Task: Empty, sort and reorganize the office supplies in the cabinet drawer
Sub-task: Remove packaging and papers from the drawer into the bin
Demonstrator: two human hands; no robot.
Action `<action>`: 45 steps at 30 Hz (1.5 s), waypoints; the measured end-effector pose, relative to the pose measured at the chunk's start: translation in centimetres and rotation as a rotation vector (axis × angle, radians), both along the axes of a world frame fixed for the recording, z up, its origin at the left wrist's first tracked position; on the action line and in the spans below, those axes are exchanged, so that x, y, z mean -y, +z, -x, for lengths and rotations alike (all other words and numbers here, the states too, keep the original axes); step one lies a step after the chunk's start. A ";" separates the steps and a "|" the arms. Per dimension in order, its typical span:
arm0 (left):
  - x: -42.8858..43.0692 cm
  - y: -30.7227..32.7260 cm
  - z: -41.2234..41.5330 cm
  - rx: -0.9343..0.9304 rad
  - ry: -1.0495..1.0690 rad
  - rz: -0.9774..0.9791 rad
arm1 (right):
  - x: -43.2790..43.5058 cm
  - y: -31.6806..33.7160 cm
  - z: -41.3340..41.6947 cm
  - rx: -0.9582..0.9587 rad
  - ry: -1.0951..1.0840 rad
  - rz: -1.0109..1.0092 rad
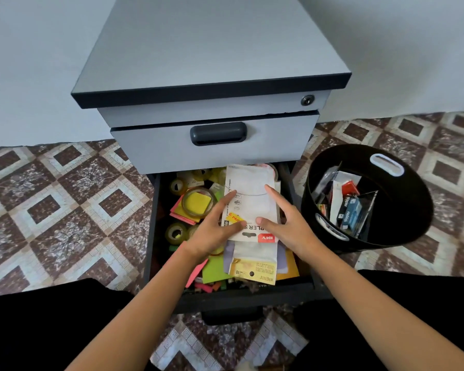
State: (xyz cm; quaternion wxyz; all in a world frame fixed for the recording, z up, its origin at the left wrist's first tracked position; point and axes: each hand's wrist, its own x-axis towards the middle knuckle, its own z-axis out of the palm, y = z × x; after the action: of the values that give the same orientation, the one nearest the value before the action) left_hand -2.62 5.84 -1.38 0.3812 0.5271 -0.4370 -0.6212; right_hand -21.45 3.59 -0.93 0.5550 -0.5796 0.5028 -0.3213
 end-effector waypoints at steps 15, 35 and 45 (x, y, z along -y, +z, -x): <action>8.2 1.2 13.8 0.177 -0.314 0.075 | 2.4 2.8 13.1 -0.175 -0.309 0.035; 15.4 -0.4 21.8 0.455 -0.433 0.152 | 7.2 -2.0 21.5 -0.481 -0.399 -0.076; 13.3 1.5 18.9 0.493 -0.352 0.218 | 6.3 1.2 17.3 -0.472 -0.286 -0.014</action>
State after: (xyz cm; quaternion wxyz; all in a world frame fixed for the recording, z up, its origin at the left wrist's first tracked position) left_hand -21.48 -7.46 0.14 0.2047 0.5339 -0.6648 -0.4807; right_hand -38.78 -2.74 0.29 0.3753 -0.5575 0.6974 -0.2488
